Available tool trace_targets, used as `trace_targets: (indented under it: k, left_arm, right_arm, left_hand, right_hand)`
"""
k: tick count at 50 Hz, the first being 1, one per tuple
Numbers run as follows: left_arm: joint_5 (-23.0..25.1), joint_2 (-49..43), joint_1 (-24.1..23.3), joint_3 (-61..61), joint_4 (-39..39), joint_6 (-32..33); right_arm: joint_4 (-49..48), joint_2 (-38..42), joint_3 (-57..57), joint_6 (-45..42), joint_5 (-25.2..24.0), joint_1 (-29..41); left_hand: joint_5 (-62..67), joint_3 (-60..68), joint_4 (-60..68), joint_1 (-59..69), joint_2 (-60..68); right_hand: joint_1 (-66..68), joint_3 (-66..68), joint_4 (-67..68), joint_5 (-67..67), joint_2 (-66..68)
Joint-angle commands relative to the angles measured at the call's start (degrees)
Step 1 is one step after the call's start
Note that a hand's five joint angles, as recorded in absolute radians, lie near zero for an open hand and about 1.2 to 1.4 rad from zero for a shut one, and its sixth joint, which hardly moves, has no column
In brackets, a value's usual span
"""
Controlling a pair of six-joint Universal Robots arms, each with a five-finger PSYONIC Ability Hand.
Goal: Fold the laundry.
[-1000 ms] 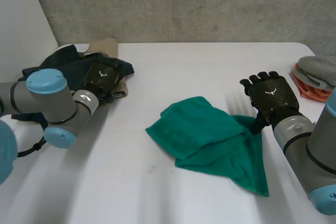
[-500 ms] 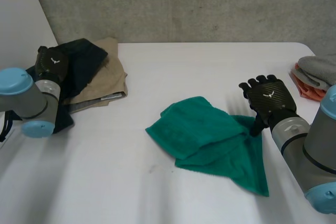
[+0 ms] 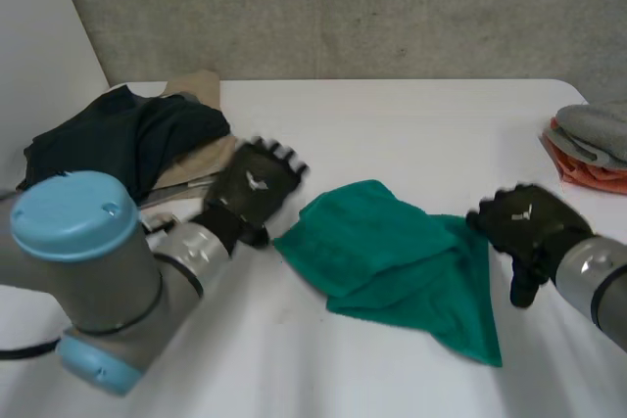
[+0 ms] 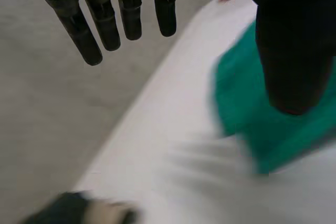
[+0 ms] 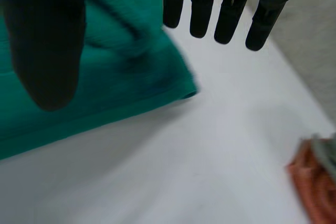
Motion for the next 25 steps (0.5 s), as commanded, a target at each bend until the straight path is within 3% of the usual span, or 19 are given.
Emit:
trace_targets:
  k: [1, 7, 14, 20, 25]
  left_arm:
    - [3.61, -5.75, -6.69, 3.96, -6.3, -9.39]
    - [-1.04, -10.23, -11.18, 10.29, -6.03, -15.81]
    - [-12.12, -18.67, -13.56, 18.2, -6.03, -16.78]
    - [-15.29, -20.44, -13.65, 20.05, -4.46, -16.87]
    - [-15.38, -19.82, -13.74, 19.35, -3.48, -16.87]
  right_arm:
    - [0.15, 0.23, 6.64, 0.26, -4.33, -2.36]
    - [-3.8, 0.23, 10.78, 1.31, -9.08, -3.51]
    - [-10.75, 1.11, 12.63, 5.18, -10.23, -2.99]
    - [-14.35, 2.95, 13.33, 7.82, -10.14, -2.81]
    - [-17.17, 8.39, 13.25, 7.82, -9.44, -2.02]
  left_hand:
    - [4.28, 4.61, 4.34, 4.89, 4.49]
    - [5.96, 6.29, 6.02, 6.57, 6.17]
    - [15.86, 16.19, 15.92, 16.47, 16.07]
    - [51.46, 51.79, 51.52, 52.08, 51.67]
    - [60.95, 61.27, 61.0, 61.56, 61.15]
  right_hand:
    - [6.48, 6.58, 6.49, 6.14, 7.33]
    - [3.12, 3.23, 3.14, 2.79, 3.97]
    - [0.93, 1.03, 0.94, 0.59, 1.78]
    - [1.43, 1.54, 1.44, 1.09, 2.28]
    - [3.61, 3.72, 3.63, 3.28, 4.46]
